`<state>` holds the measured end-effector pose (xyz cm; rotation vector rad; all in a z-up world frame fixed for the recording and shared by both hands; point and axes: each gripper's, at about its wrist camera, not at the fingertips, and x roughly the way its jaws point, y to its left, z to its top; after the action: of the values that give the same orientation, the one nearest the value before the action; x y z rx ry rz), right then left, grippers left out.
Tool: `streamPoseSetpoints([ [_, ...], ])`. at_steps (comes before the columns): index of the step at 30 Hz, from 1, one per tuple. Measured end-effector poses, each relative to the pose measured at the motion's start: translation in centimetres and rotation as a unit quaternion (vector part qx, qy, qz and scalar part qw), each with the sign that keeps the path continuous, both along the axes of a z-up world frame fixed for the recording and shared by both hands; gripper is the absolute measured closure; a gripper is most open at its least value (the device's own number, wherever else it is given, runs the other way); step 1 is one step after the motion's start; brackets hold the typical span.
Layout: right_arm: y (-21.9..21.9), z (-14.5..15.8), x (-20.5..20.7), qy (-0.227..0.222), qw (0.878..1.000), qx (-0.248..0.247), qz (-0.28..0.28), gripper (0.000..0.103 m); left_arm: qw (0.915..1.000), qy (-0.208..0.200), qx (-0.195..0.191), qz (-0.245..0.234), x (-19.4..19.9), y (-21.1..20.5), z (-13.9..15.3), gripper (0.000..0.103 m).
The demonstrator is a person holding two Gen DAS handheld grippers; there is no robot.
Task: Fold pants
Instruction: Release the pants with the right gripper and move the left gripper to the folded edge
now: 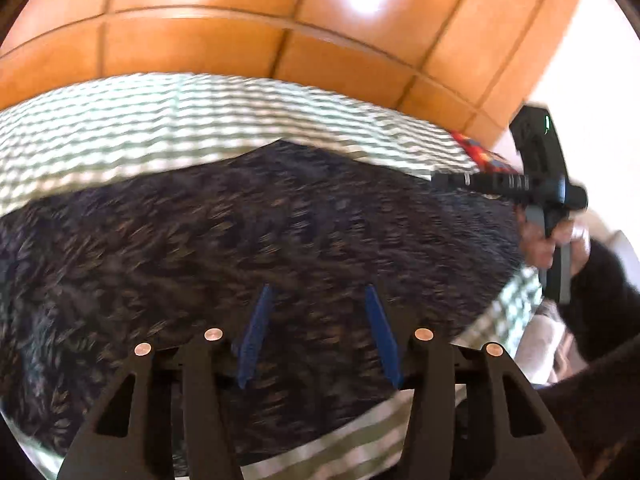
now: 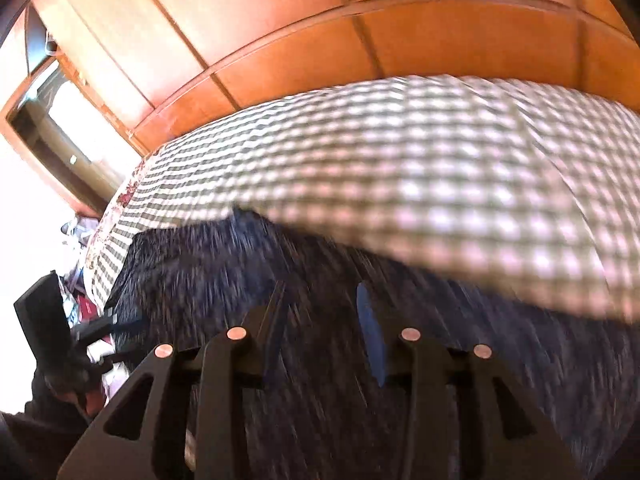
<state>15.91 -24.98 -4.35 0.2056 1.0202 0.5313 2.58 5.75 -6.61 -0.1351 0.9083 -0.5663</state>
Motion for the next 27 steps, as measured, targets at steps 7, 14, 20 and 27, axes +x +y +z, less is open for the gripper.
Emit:
streamPoseSetpoints([
  [7,9.5,-1.6,6.4,0.022,0.993,-0.039,0.113,0.068,0.9998,0.011,0.014,0.003,-1.1,1.3,-1.7,0.055],
  [14,14.2,-3.2,5.7,-0.003,0.973,-0.138,0.182,0.096,1.0000,0.008,0.000,0.002,-0.6,1.9,-2.0,0.055],
  [20,14.3,-3.0,7.1,-0.062,0.970,-0.198,0.128,0.101,0.9991,0.016,-0.019,0.033,0.4,3.7,-2.2,0.055],
  [27,13.4,-4.5,6.9,-0.051,0.979,-0.180,0.082,0.088,0.9987,0.010,0.033,0.038,-0.3,2.2,-2.4,0.054],
])
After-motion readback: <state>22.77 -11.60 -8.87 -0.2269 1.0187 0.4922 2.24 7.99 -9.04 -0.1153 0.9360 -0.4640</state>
